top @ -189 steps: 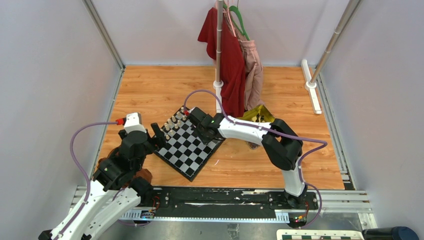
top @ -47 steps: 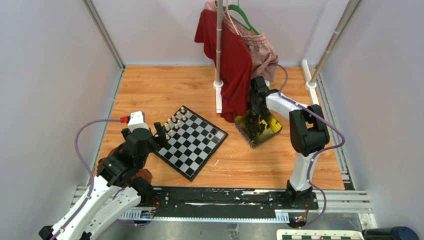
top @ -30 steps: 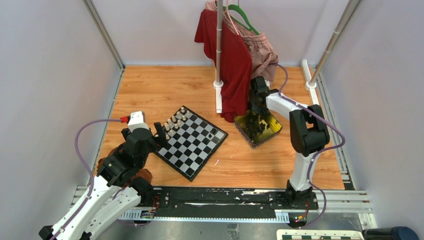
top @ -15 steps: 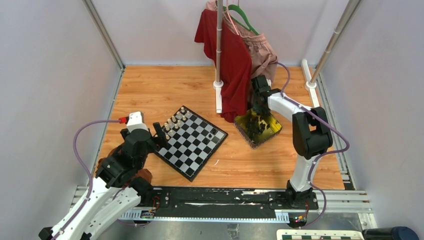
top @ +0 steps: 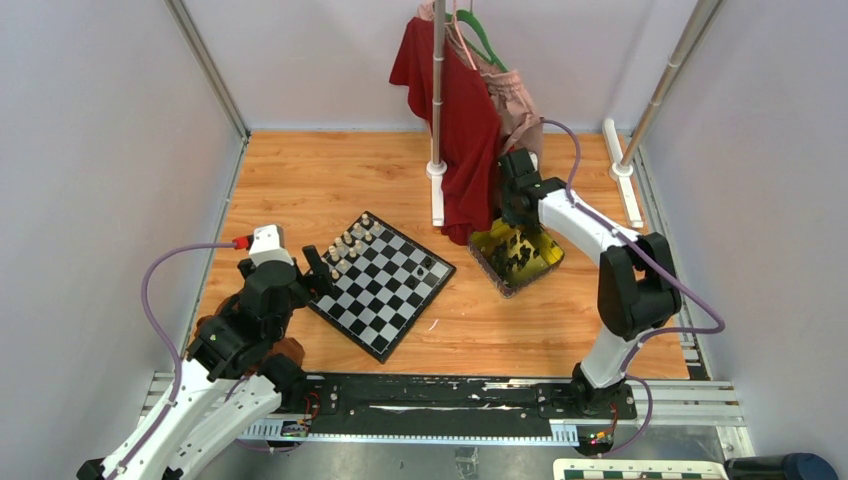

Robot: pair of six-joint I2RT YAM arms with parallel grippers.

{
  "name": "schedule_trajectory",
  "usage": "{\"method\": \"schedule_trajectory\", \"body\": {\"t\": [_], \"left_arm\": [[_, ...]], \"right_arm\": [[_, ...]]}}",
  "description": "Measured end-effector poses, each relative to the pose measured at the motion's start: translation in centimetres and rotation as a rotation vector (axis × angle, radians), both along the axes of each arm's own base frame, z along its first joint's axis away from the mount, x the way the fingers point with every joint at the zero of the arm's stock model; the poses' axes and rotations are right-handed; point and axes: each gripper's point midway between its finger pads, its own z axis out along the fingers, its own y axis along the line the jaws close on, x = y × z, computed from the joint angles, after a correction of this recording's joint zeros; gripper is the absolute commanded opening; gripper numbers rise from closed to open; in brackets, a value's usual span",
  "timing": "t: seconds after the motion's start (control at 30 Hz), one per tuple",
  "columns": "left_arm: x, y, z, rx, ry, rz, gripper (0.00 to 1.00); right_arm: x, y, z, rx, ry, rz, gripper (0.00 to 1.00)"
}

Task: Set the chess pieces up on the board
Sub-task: Pick up the chess piece from the storage box, then place the chess piece on the chessboard.

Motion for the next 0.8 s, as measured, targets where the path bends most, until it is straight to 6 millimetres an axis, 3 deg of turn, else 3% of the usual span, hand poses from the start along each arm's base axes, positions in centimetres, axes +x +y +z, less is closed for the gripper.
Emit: {"method": "schedule_trajectory", "body": {"t": [0.13,0.5,0.8], "left_arm": [[0.0,0.0,0.0,0.001,0.001,0.000,1.00],[0.0,0.0,0.1,-0.004,-0.004,0.000,1.00],[-0.1,0.0,0.1,-0.004,-0.005,0.000,1.00]], "right_arm": [[-1.7,1.9,1.8,-0.016,-0.028,0.070,0.00],[-9.1,7.6,4.7,-0.059,-0.064,0.305,0.00],[-14.4,12.0,5.3,-0.072,-0.070,0.468,0.00]]}}
